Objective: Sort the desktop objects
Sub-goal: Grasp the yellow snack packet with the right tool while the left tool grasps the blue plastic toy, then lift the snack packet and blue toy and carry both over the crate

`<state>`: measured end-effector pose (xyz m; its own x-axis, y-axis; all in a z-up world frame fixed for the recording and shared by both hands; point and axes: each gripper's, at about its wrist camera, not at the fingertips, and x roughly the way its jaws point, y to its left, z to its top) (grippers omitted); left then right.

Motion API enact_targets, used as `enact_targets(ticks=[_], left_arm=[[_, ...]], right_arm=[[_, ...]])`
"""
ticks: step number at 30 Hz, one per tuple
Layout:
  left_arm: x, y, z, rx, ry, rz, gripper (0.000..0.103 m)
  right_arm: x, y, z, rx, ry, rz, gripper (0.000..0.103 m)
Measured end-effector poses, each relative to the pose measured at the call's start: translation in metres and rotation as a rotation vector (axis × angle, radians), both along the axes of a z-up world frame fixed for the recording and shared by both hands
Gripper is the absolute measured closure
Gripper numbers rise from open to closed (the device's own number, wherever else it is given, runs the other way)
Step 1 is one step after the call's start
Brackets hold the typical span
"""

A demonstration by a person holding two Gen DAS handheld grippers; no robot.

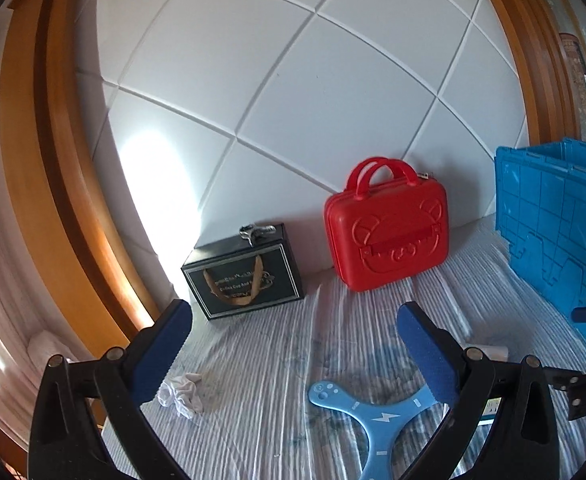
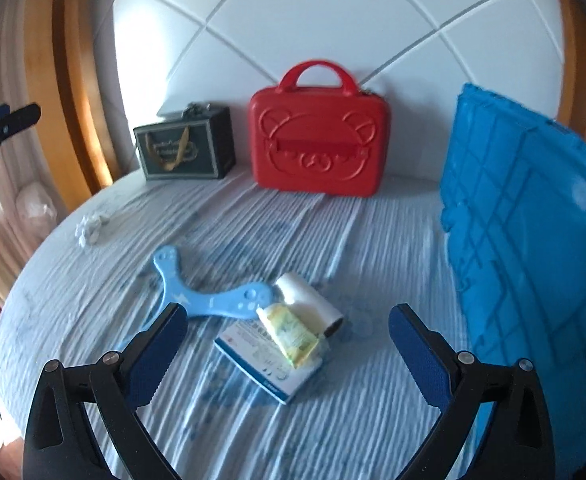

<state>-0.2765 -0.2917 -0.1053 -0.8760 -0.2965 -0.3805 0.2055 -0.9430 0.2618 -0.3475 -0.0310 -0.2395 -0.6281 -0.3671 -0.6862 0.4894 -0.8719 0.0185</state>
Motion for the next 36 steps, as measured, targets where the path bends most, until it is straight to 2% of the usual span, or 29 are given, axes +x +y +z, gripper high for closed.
enact_targets(ticks=[2, 4, 6, 9, 11, 12, 15, 17, 19, 20, 23, 24, 30, 32, 36], left_arm=[[-0.011, 0.001, -0.017, 0.002, -0.045, -0.002, 0.000], [-0.022, 0.002, -0.033, 0.012, -0.092, -0.004, 0.000], [-0.028, 0.002, -0.047, 0.020, -0.125, -0.024, 0.000], [-0.044, 0.001, -0.068, 0.023, -0.181, -0.043, 0.000], [-0.054, 0.000, -0.081, 0.033, -0.214, -0.059, 0.000], [-0.059, 0.000, -0.088, 0.044, -0.229, -0.082, 0.000], [-0.074, 0.004, -0.113, 0.070, -0.292, -0.183, 0.000], [-0.083, 0.010, -0.135, 0.064, -0.358, -0.286, 0.000], [-0.090, 0.015, -0.160, 0.054, -0.434, -0.405, 0.000], [-0.095, 0.018, -0.174, 0.043, -0.472, -0.465, 0.003], [-0.113, 0.022, -0.211, 0.010, -0.594, -0.570, 0.029], [-0.119, 0.023, -0.219, -0.001, -0.619, -0.597, 0.031], [-0.131, 0.045, -0.251, -0.087, -0.703, -0.828, 0.030], [-0.139, 0.043, -0.254, -0.049, -0.702, -0.854, 0.032], [-0.155, 0.037, -0.258, 0.015, -0.687, -0.841, 0.034]], right_arm=[[-0.016, -0.010, -0.027, 0.038, -0.092, 0.045, 0.019], [-0.033, -0.018, -0.055, 0.054, -0.171, 0.102, 0.027], [-0.049, -0.026, -0.080, 0.090, -0.212, 0.148, 0.028], [-0.069, -0.035, -0.108, 0.159, -0.250, 0.181, 0.041], [-0.080, -0.037, -0.121, 0.165, -0.286, 0.190, 0.047], [-0.084, -0.038, -0.126, 0.174, -0.295, 0.191, 0.048], [-0.091, -0.040, -0.141, 0.186, -0.347, 0.215, 0.062], [-0.090, -0.038, -0.143, 0.189, -0.334, 0.210, 0.084], [-0.091, -0.031, -0.138, 0.137, -0.346, 0.192, 0.087], [-0.090, -0.026, -0.136, 0.116, -0.345, 0.180, 0.086], [-0.088, -0.022, -0.133, 0.103, -0.346, 0.164, 0.086], [-0.087, -0.023, -0.133, 0.101, -0.347, 0.162, 0.086], [-0.092, -0.026, -0.142, 0.107, -0.379, 0.135, 0.086], [-0.094, -0.029, -0.142, 0.111, -0.383, 0.134, 0.086], [-0.096, -0.032, -0.142, 0.115, -0.385, 0.140, 0.086]])
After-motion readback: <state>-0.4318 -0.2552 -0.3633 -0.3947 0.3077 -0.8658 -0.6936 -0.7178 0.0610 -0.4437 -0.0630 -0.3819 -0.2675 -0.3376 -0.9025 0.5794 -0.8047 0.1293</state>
